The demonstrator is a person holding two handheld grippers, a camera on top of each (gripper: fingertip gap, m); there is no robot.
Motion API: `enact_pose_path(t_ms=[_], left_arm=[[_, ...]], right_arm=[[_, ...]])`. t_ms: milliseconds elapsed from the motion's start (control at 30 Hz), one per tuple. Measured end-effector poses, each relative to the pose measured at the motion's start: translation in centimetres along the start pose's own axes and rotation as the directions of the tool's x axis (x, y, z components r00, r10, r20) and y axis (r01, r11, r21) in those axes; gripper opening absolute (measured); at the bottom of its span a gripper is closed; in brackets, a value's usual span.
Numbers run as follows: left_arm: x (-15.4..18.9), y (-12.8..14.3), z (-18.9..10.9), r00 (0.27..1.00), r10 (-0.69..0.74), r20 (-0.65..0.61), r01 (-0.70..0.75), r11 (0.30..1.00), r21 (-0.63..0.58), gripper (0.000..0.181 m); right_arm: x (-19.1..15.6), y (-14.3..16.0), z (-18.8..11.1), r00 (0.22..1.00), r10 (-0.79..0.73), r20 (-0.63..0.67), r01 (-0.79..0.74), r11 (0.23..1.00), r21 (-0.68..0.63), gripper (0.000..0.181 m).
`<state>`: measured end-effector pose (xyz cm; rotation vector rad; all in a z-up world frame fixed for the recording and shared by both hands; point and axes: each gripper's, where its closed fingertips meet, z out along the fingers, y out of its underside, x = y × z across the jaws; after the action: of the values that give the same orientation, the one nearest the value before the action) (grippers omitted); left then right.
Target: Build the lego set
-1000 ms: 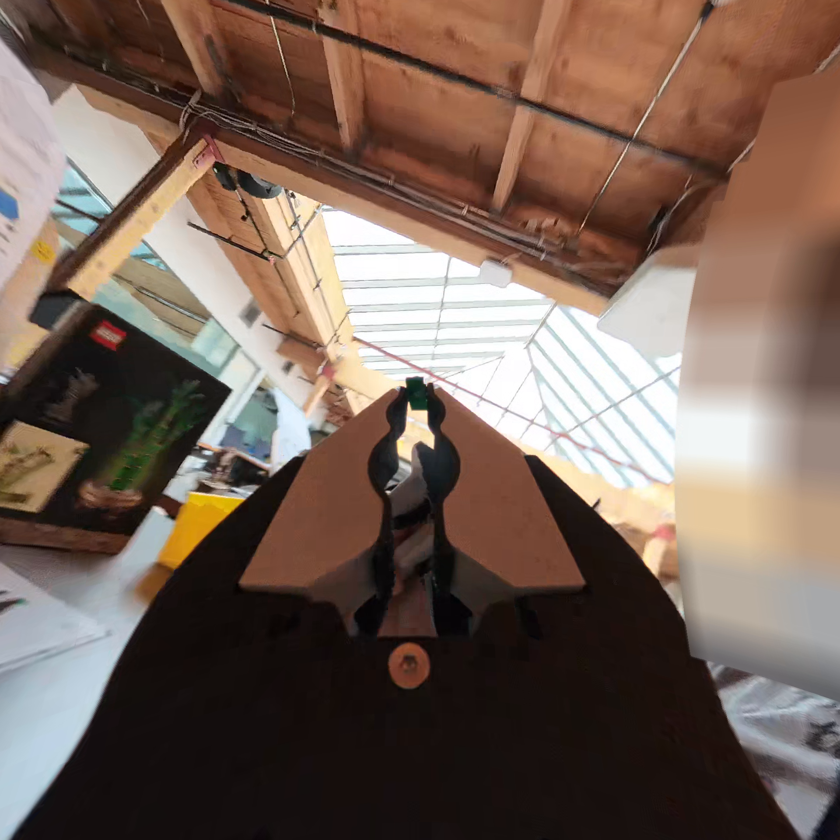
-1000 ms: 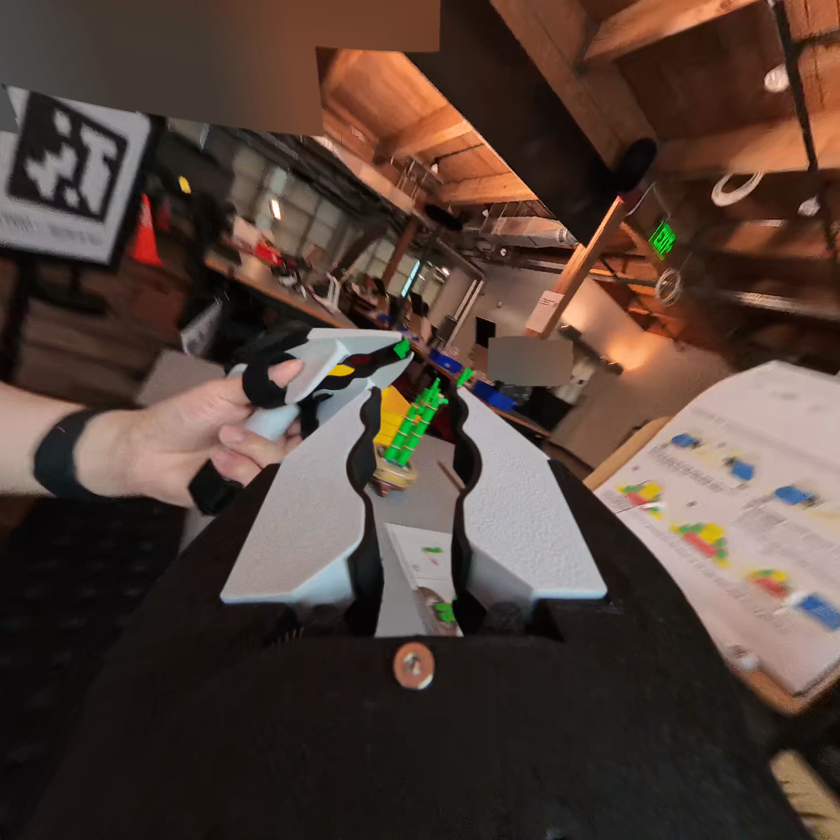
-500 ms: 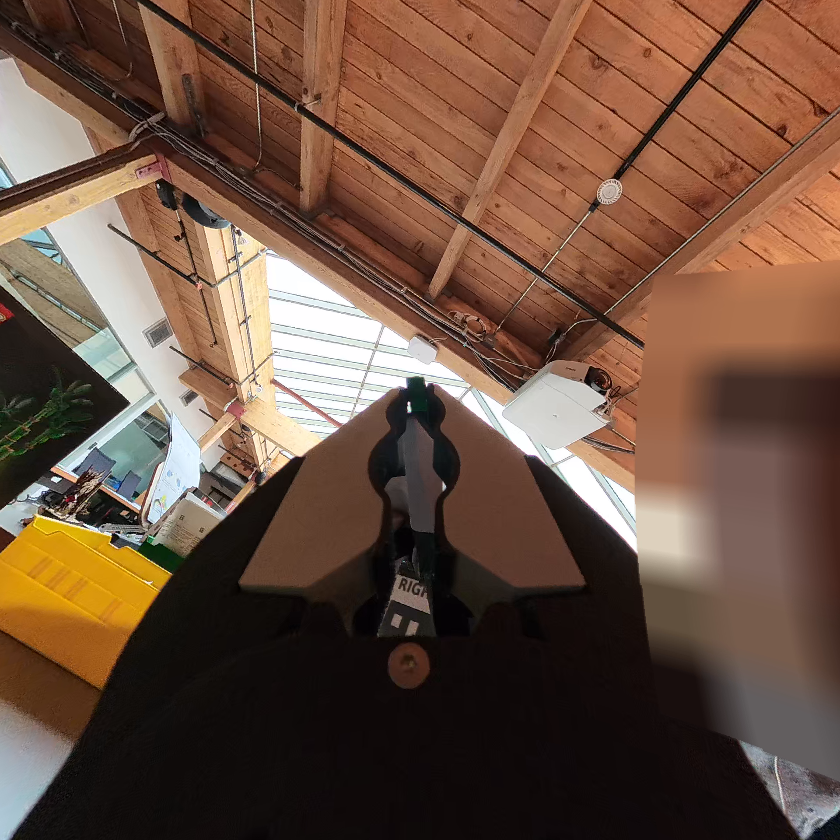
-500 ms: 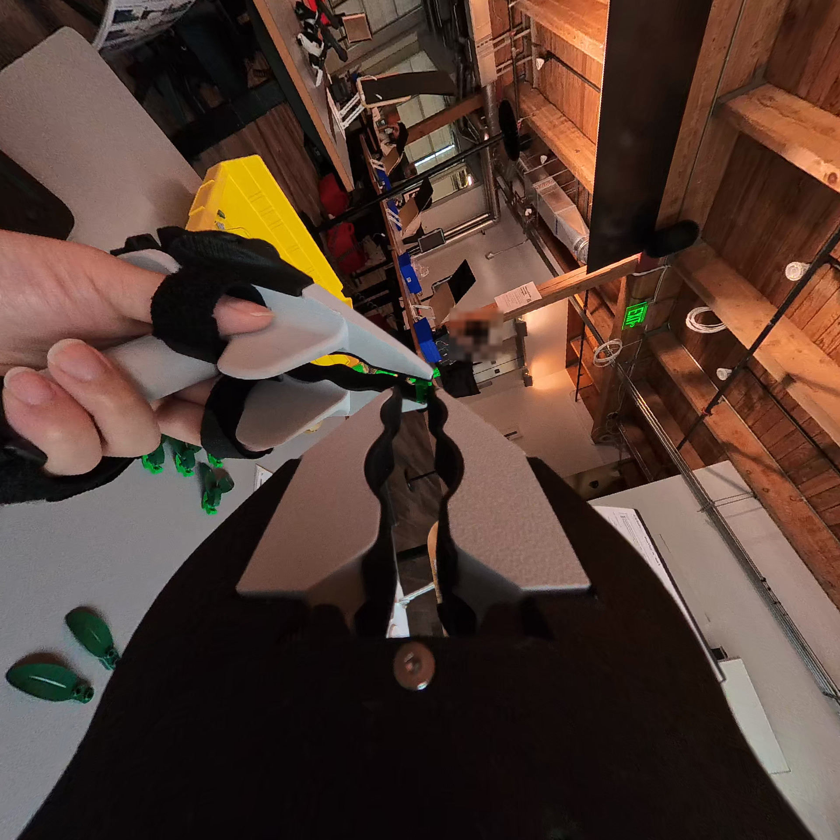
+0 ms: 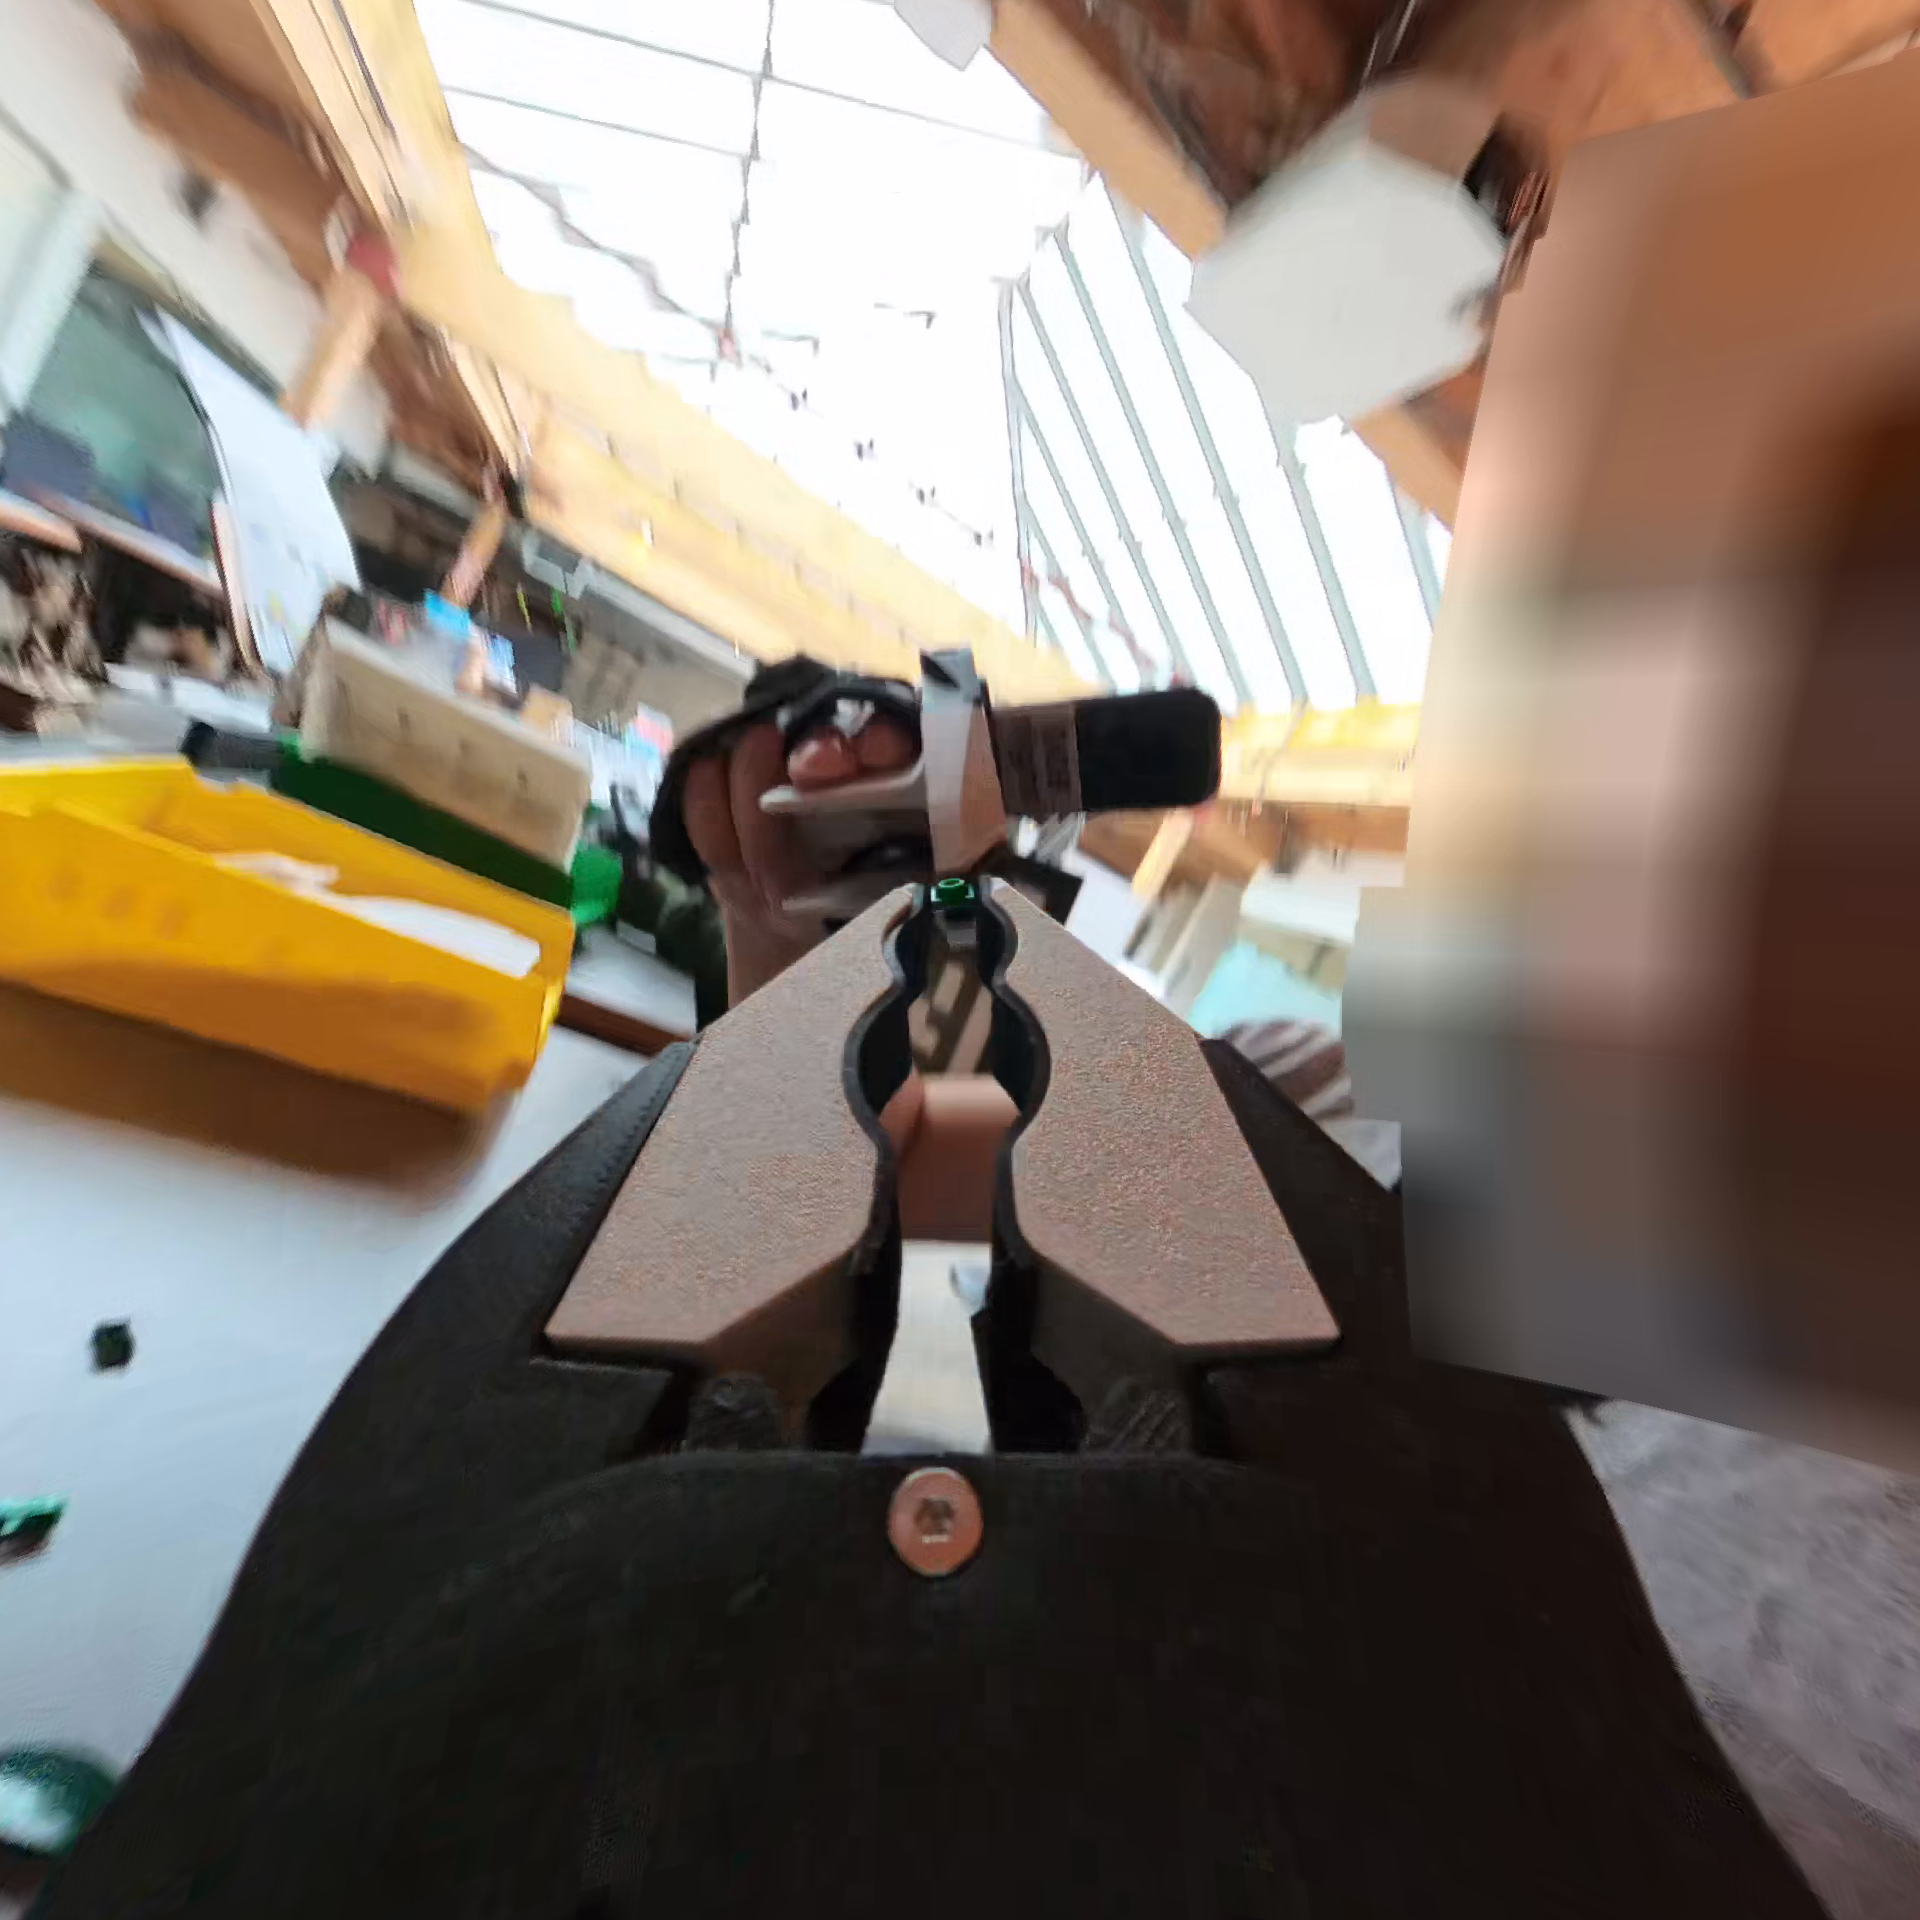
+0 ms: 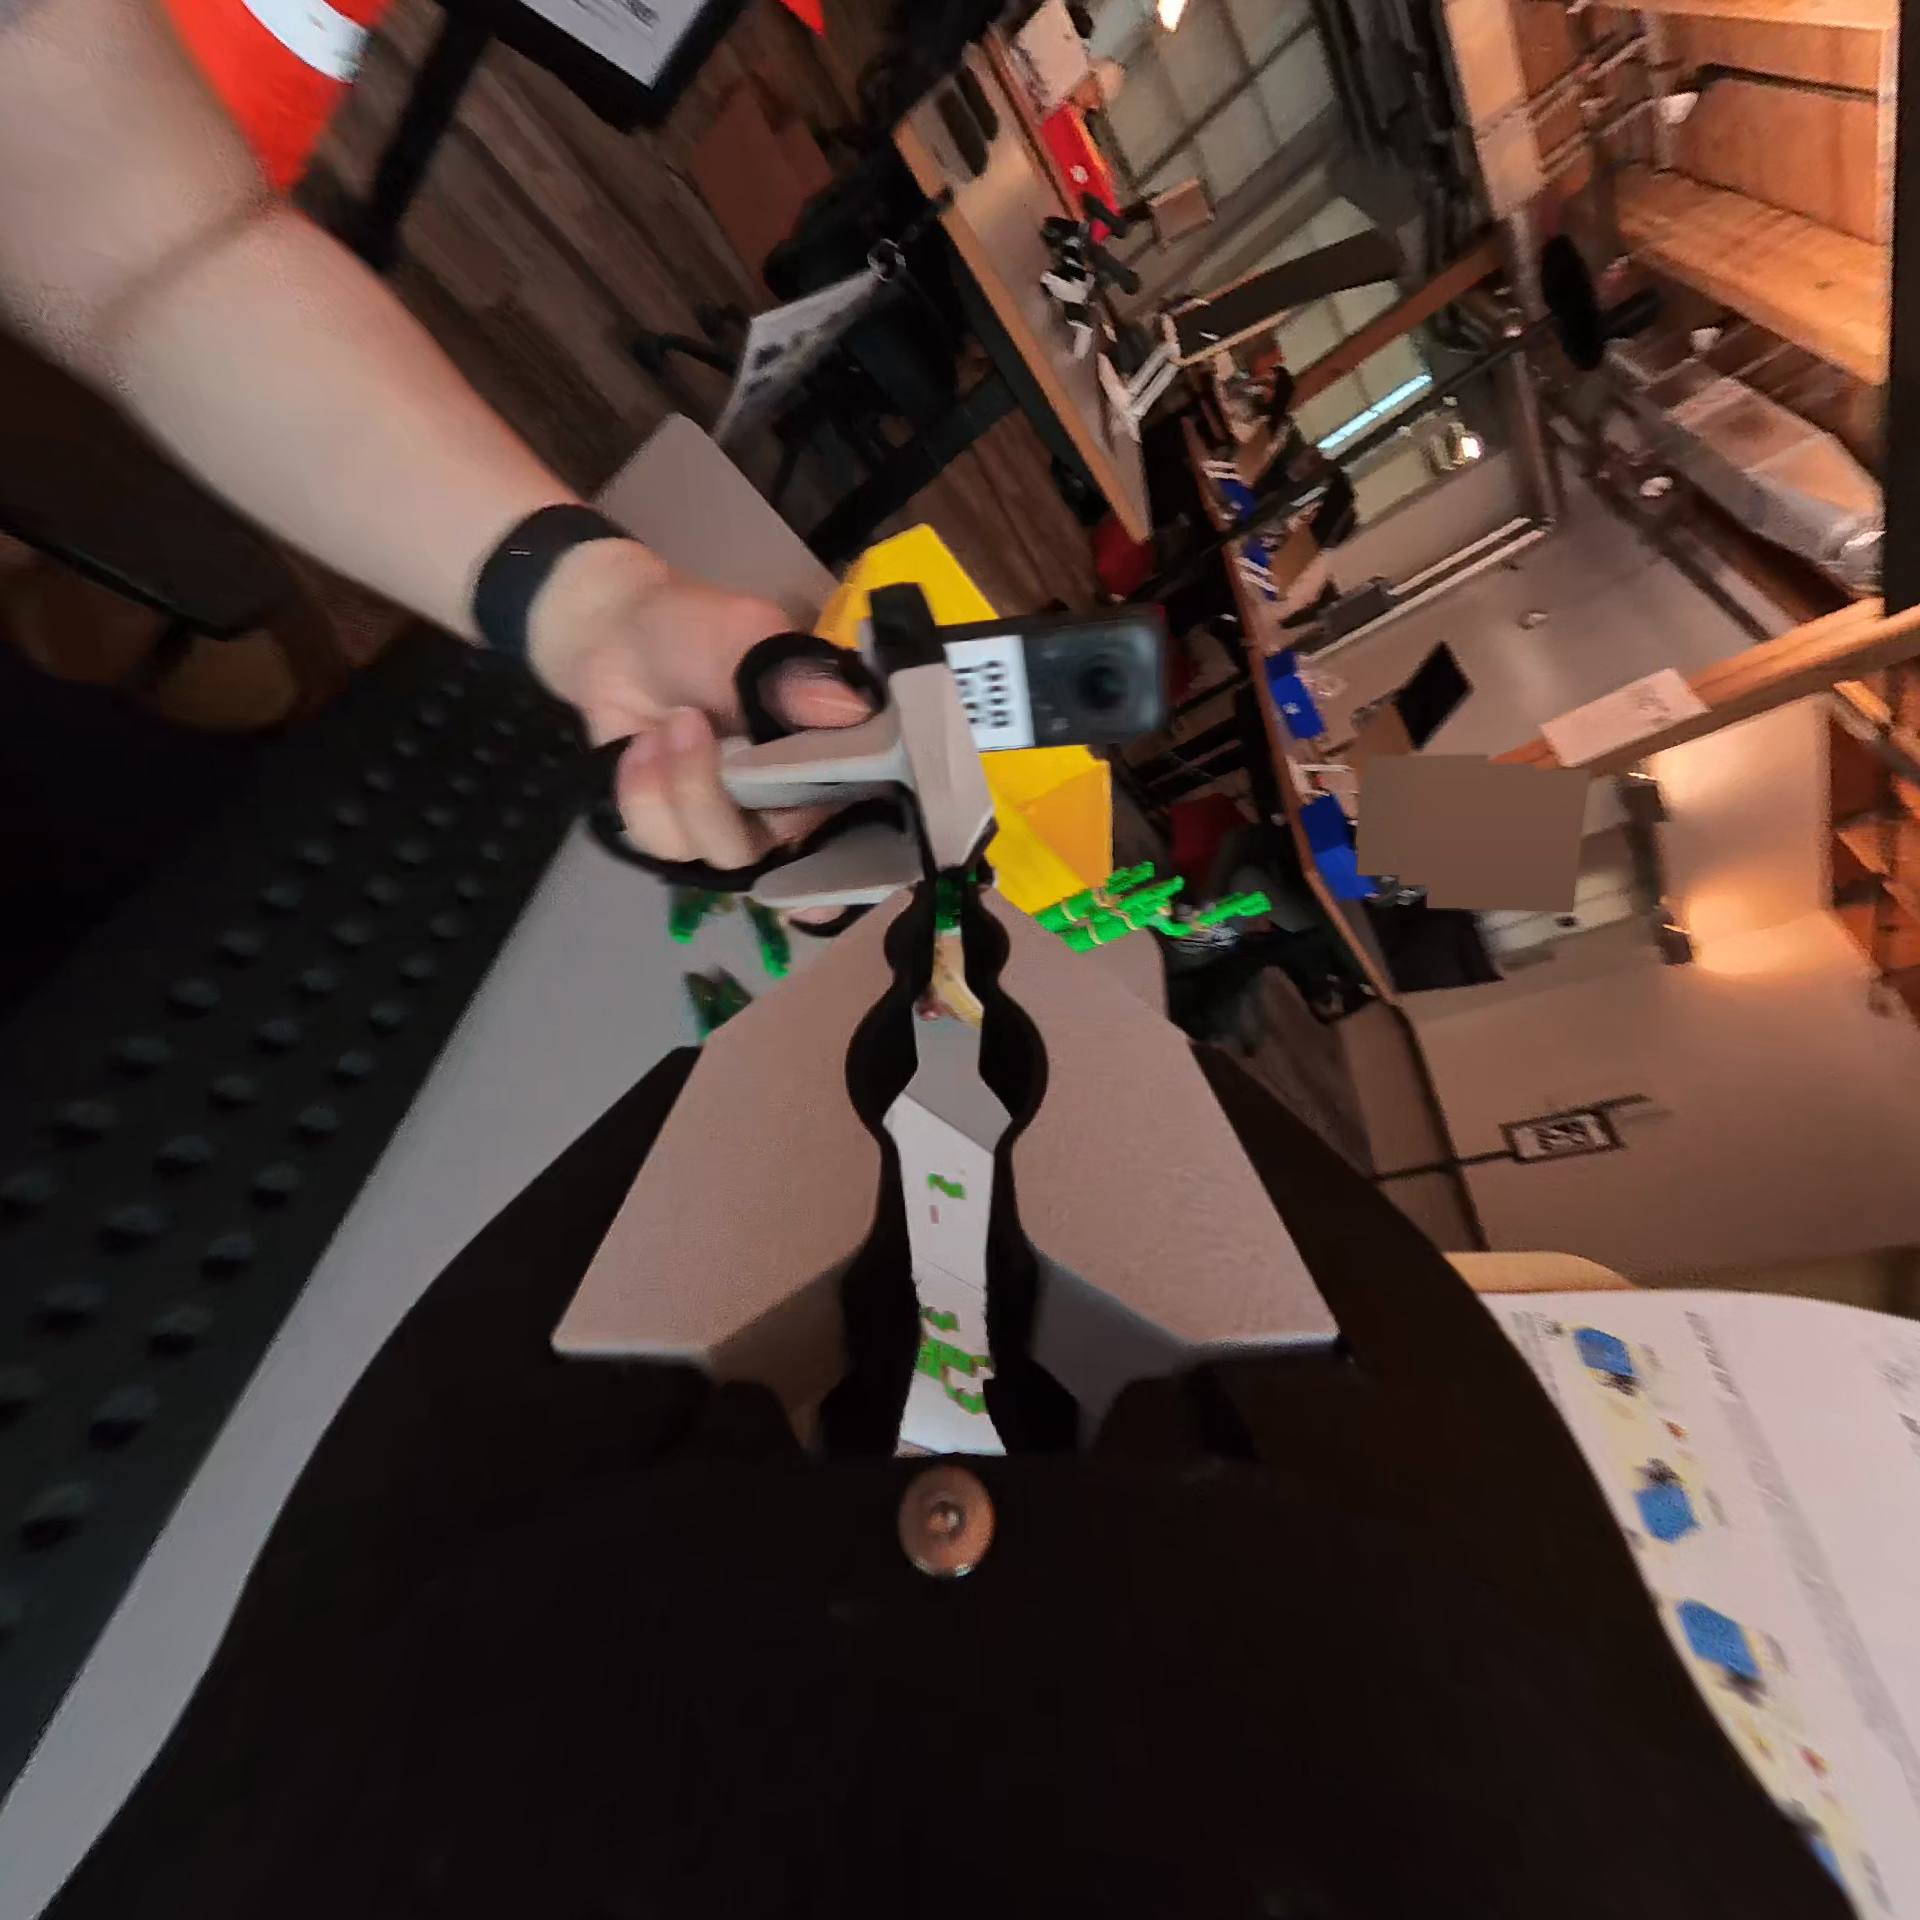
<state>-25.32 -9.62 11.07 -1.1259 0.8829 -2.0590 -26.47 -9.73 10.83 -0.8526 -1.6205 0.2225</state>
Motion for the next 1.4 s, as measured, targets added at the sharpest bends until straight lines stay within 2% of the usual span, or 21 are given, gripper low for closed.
enact_pose_path(t_ms=[100, 200, 333, 500, 567, 633, 667, 700, 733, 800, 833, 900, 933, 1033, 1133, 1267, 1400], left_arm=[[1.1, 1.0, 1.2, 0.999, 0.047, 0.013, -0.042, 0.971, -0.237, 0.005], [1.6, 1.3, 2.0, 0.998, 0.061, 0.019, -0.051, 0.935, -0.35, 0.006], [1.4, 1.2, 2.6, 0.998, 0.062, 0.029, -0.048, 0.933, -0.356, 0.005], [0.3, 0.8, 2.0, 0.994, 0.091, 0.063, -0.067, 0.95, -0.306, 0.005], [-0.4, 0.8, 1.4, 0.987, 0.121, 0.107, -0.082, 0.947, -0.311, 0.005], [-1.4, 1.1, 0.7, 0.969, 0.179, 0.169, -0.115, 0.936, -0.333, 0.005], [-2.1, 1.4, 0.2, 0.953, 0.221, 0.208, -0.138, 0.926, -0.352, 0.005], [-2.7, 1.7, -0.3, 0.935, 0.261, 0.241, -0.159, 0.914, -0.374, 0.005], [-3.2, 2.0, -0.7, 0.916, 0.296, 0.269, -0.175, 0.902, -0.395, 0.005], [-4.5, 2.6, -1.6, 0.866, 0.374, 0.332, -0.206, 0.872, -0.444, 0.005], [-5.1, 2.9, -2.0, 0.839, 0.411, 0.357, -0.22, 0.856, -0.467, 0.006], [-5.9, 3.4, -2.6, 0.797, 0.465, 0.384, -0.24, 0.829, -0.505, 0.006], [-6.2, 3.6, -2.8, 0.779, 0.488, 0.394, -0.247, 0.816, -0.522, 0.006], [-6.5, 4.3, -3.0, 0.755, 0.521, 0.398, -0.262, 0.796, -0.545, 0.005], [-6.5, 5.0, -2.9, 0.754, 0.522, 0.399, -0.261, 0.795, -0.547, 0.005], [-6.5, 5.7, -3.0, 0.746, 0.536, 0.395, -0.266, 0.784, -0.561, 0.005], [-6.5, 6.1, -3.2, 0.743, 0.54, 0.394, -0.265, 0.779, -0.568, 0.006]], right_arm=[[-0.6, -1.1, -1.3, 0.997, 0.026, 0.071, -0.029, 0.999, 0.046, 0.003], [-0.7, -1.6, -2.1, 0.999, -0.009, 0.052, 0.006, 0.999, 0.053, 0.004], [-0.4, -1.5, -2.8, 1.0, -0.025, -0.017, 0.026, 0.998, 0.056, 0.004], [-0.3, 0.1, -4.1, 0.995, 0.053, -0.082, -0.049, 0.997, 0.059, 0.016], [-0.6, 2.1, -4.9, 0.987, 0.108, -0.121, -0.103, 0.994, 0.041, 0.016], [-0.8, 6.4, -5.4, 0.957, 0.212, -0.198, -0.218, 0.976, -0.009, 0.016], [-1.1, 9.4, -5.5, 0.918, 0.323, -0.232, -0.34, 0.94, -0.036, 0.016], [-2.1, 12.7, -5.3, 0.853, 0.46, -0.248, -0.488, 0.871, -0.06, 0.016], [-3.2, 16.1, -5.2, 0.763, 0.582, -0.28, -0.624, 0.776, -0.088, 0.015], [-5.9, 22.4, -5.1, 0.577, 0.721, -0.383, -0.808, 0.572, -0.139, 0.014], [-7.4, 24.2, -4.8, 0.492, 0.768, -0.409, -0.866, 0.477, -0.146, 0.014], [-9.6, 25.6, -3.8, 0.386, 0.831, -0.401, -0.922, 0.356, -0.15, 0.017], [-10.5, 26.2, -3.3, 0.367, 0.835, -0.409, -0.93, 0.319, -0.183, 0.018], [-12.7, 27.6, -2.4, 0.423, 0.806, -0.415, -0.892, 0.29, -0.346, 0.019], [-13.2, 27.8, -1.8, 0.4, 0.804, -0.441, -0.9, 0.255, -0.353, 0.019], [-14.1, 27.8, -1.2, 0.434, 0.773, -0.463, -0.881, 0.257, -0.398, 0.02], [-14.3, 27.6, -1.0, 0.42, 0.794, -0.44, -0.884, 0.247, -0.398, 0.018]])
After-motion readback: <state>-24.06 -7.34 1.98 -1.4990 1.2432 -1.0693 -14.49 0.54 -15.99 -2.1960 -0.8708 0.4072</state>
